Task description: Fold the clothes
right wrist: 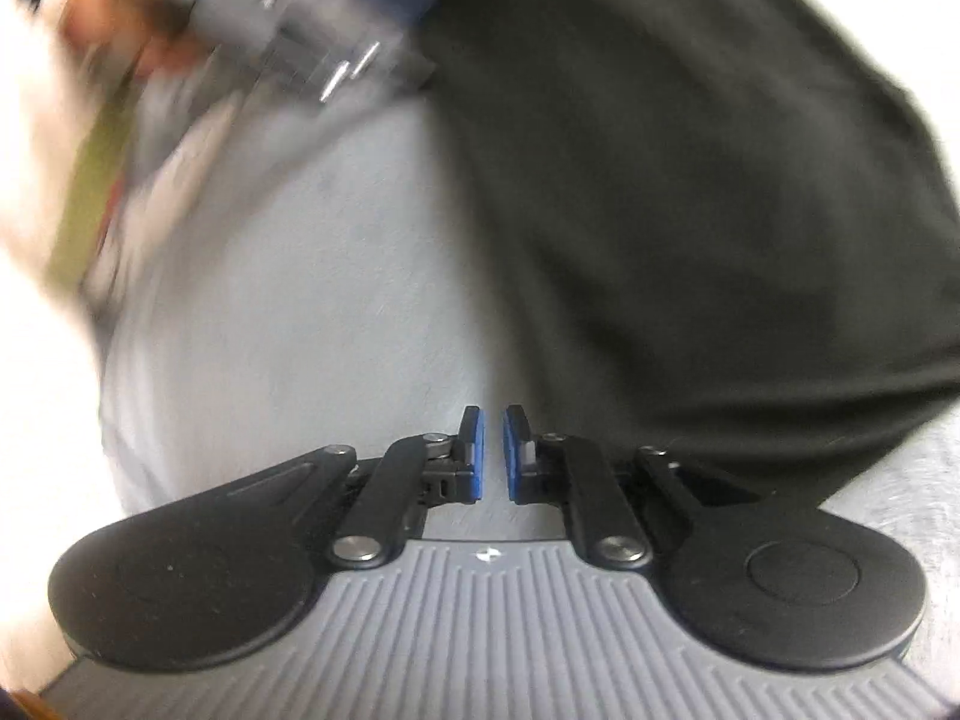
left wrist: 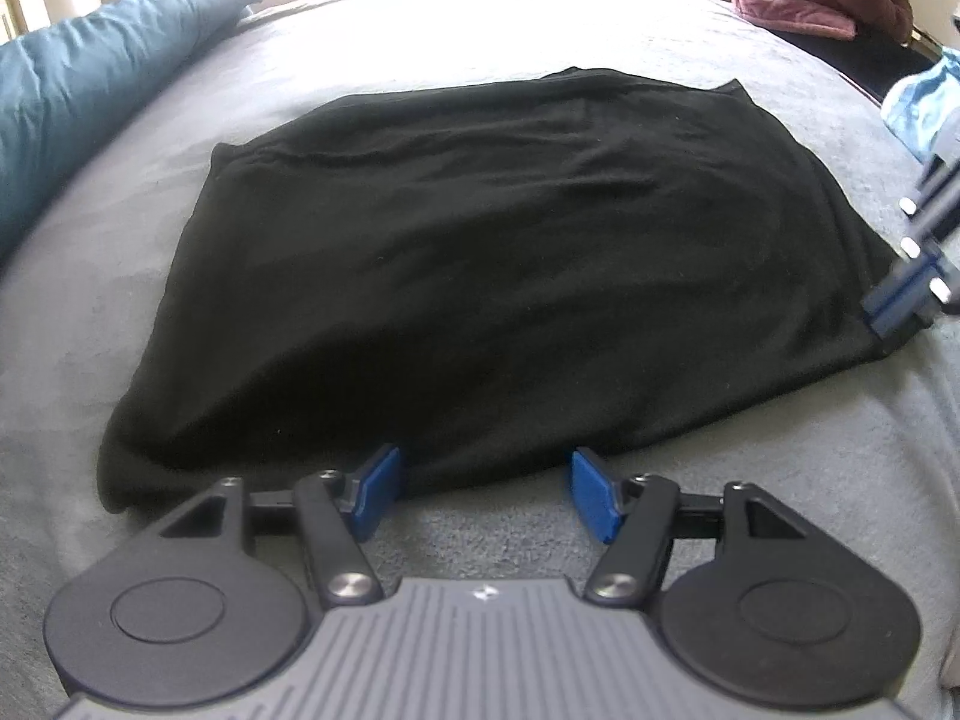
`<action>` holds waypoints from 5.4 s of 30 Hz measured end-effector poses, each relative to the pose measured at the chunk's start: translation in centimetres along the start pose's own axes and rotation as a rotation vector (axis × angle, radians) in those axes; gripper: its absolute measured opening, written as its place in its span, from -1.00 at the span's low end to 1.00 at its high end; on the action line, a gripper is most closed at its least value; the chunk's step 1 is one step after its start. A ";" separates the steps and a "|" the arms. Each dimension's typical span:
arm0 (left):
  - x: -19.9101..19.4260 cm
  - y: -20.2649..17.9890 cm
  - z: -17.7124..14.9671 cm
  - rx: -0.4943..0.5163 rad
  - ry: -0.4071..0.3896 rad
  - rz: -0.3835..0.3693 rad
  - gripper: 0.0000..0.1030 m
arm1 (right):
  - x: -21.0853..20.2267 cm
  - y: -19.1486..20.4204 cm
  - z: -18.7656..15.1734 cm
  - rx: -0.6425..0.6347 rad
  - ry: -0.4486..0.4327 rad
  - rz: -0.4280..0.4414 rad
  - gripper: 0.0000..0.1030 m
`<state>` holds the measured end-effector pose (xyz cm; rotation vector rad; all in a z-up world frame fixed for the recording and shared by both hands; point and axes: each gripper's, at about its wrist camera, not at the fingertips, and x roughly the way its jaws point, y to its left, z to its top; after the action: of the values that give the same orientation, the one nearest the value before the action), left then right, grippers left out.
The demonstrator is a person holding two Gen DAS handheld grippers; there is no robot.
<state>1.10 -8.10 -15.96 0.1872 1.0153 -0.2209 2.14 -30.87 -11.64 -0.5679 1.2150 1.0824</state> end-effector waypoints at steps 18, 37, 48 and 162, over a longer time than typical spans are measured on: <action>-5.2 19.5 -1.9 -0.561 -0.112 0.267 0.24 | -0.6 0.7 0.7 0.163 -0.113 0.048 -0.54; -3.0 22.9 -2.3 -0.584 -0.026 0.373 0.24 | -1.5 -8.7 0.7 0.628 -0.191 -0.173 -0.51; -2.5 16.9 -5.4 -0.819 -0.063 -0.188 0.33 | -1.7 -10.4 12.8 0.592 -0.233 0.010 -0.24; -2.1 -1.2 5.9 0.108 -0.095 -0.707 -0.01 | -4.9 -16.0 -16.5 1.123 -0.814 0.188 -0.22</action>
<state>4.52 -10.61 -11.23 -0.0934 0.9437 -0.9192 8.92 -53.14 -15.01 0.7976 0.9340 0.5138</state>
